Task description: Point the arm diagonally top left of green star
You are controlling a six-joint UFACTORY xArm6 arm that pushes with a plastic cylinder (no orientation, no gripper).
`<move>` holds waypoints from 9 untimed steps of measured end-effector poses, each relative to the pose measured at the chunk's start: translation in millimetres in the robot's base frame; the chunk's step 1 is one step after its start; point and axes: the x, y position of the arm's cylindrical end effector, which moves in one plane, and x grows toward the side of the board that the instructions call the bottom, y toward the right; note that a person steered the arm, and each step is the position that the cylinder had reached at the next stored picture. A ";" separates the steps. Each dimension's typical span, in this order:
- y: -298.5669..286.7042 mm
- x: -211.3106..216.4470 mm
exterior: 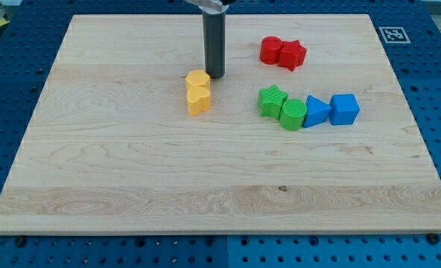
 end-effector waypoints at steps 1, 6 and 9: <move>2.8 -7.7; 4.0 -7.8; 34.0 -3.6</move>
